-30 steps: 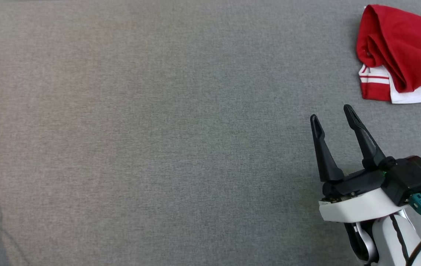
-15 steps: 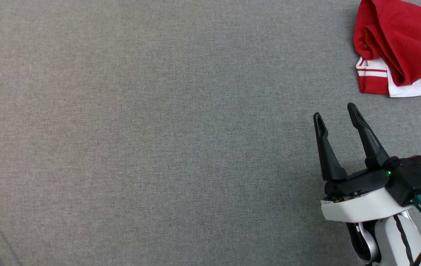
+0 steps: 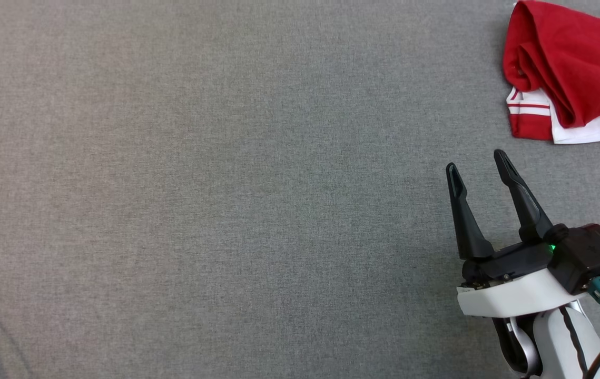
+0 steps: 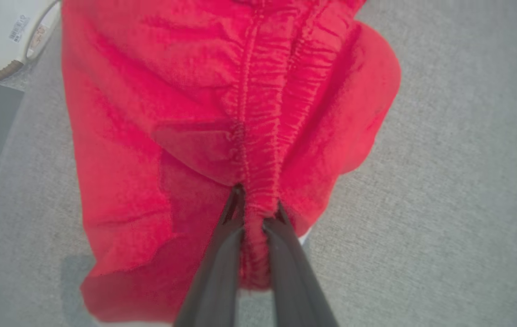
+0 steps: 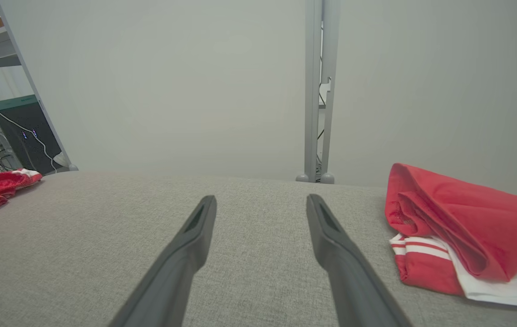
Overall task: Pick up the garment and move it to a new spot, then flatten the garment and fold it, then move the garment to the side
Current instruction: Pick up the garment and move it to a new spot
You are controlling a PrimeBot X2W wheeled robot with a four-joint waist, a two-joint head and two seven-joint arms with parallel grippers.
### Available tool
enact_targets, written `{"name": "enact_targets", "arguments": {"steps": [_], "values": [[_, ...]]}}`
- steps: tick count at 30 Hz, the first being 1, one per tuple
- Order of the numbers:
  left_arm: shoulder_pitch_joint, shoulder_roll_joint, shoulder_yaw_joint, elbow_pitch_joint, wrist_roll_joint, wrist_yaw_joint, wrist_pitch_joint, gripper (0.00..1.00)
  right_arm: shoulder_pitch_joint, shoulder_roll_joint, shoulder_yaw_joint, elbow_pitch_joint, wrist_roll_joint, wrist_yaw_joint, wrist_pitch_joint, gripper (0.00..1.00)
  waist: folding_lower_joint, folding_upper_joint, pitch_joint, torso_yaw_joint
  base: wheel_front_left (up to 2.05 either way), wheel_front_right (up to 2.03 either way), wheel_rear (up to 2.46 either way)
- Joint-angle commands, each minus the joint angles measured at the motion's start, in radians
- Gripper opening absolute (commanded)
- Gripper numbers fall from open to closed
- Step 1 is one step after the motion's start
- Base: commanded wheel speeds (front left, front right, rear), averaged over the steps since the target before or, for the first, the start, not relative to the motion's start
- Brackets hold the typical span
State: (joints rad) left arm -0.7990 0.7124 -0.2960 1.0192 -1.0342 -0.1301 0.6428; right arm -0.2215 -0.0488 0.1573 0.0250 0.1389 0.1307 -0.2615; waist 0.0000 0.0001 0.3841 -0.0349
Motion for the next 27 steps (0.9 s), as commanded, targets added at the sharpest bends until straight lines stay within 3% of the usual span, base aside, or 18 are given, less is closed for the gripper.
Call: {"name": "enact_targets", "arguments": {"steps": [1,11,21,27], "values": [[0.001,0.014,-0.011,-0.012,0.000,-0.001,-0.013,0.00,0.006,-0.004,-0.005,0.007,0.008,0.001,-0.003,1.00,0.0000,-0.0001,-0.013,0.003,0.00,0.00,0.00],[-0.027,0.025,-0.104,-0.140,-0.027,-0.001,-0.049,0.00,0.033,-0.004,-0.001,0.038,0.028,0.001,-0.003,1.00,0.0000,-0.0001,-0.114,0.002,0.00,0.00,0.00],[0.063,0.019,-0.209,-0.342,-0.098,-0.001,-0.056,0.00,0.102,-0.004,0.002,0.083,0.064,0.001,-0.003,1.00,0.0000,-0.0001,-0.273,-0.044,0.00,0.00,0.00],[0.115,-0.023,-0.260,-0.450,-0.112,-0.001,-0.093,0.00,0.144,-0.007,-0.002,0.102,0.074,0.001,-0.003,1.00,0.0000,-0.0001,-0.341,-0.085,0.00,0.00,0.00]]}}
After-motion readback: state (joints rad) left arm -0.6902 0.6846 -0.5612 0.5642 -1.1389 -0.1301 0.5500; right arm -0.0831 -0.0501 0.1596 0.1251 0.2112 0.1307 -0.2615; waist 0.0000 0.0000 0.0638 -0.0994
